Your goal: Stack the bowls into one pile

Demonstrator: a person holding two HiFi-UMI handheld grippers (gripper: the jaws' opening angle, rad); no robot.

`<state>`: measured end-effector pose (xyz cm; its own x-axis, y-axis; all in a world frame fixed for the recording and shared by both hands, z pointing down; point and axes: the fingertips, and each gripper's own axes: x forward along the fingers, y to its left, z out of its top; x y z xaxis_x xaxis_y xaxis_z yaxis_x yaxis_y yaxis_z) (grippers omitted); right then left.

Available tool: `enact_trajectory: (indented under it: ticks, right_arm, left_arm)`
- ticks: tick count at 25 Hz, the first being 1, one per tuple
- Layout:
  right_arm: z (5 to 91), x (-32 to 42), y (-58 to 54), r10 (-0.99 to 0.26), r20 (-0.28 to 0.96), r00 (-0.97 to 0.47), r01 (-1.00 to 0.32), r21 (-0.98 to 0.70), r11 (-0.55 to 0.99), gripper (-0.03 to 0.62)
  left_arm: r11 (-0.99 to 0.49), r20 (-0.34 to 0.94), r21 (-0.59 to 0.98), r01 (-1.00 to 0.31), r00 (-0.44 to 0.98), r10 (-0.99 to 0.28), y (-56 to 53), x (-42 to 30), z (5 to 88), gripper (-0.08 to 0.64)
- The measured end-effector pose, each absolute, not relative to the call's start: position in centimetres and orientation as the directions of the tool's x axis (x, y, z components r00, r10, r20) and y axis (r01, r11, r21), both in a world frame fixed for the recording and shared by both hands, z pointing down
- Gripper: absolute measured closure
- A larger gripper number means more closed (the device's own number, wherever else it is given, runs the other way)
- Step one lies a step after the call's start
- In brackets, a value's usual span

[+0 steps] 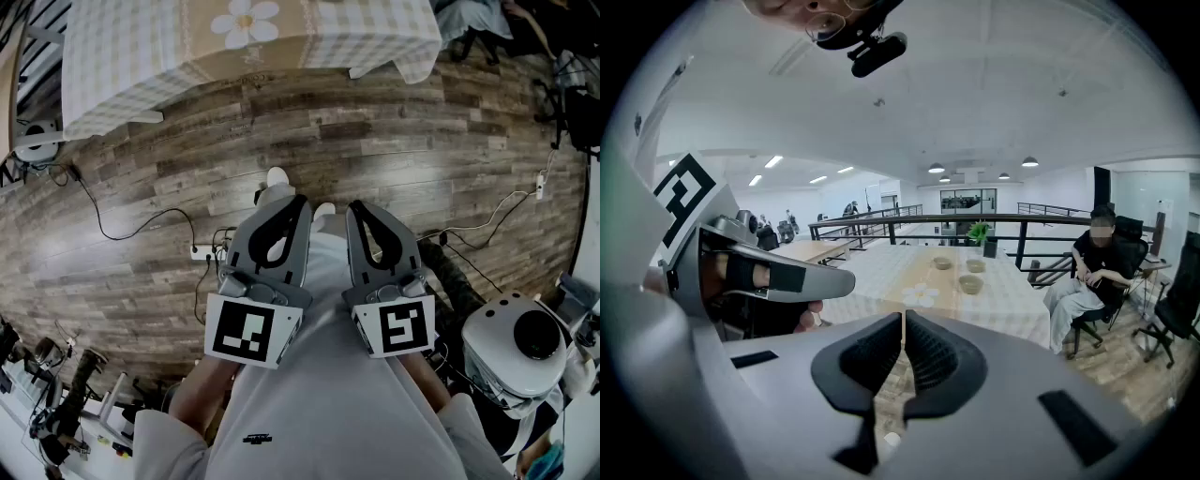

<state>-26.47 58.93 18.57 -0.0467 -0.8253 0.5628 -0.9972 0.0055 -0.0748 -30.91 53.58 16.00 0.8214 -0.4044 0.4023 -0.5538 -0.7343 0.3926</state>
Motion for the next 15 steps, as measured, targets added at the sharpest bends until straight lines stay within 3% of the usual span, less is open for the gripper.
enact_trajectory:
  ticks: [3,15]
  right_arm:
    - [17.3,-26.2,61.3,-0.873,0.488,-0.017,-0.993,-0.110,-0.042,0.554]
    - [16.5,-23.4,76.4,-0.907,0.420,0.019,-0.987,-0.135,-0.083,0.554]
  left_arm:
    - [-0.747,0.404,0.373,-0.549,0.822,-0.402,57.3,-30.7,15.9,0.541]
    - [-0.821,0.398,0.298,-0.488,0.845,-0.358,72.7,-27.8,15.4,0.541]
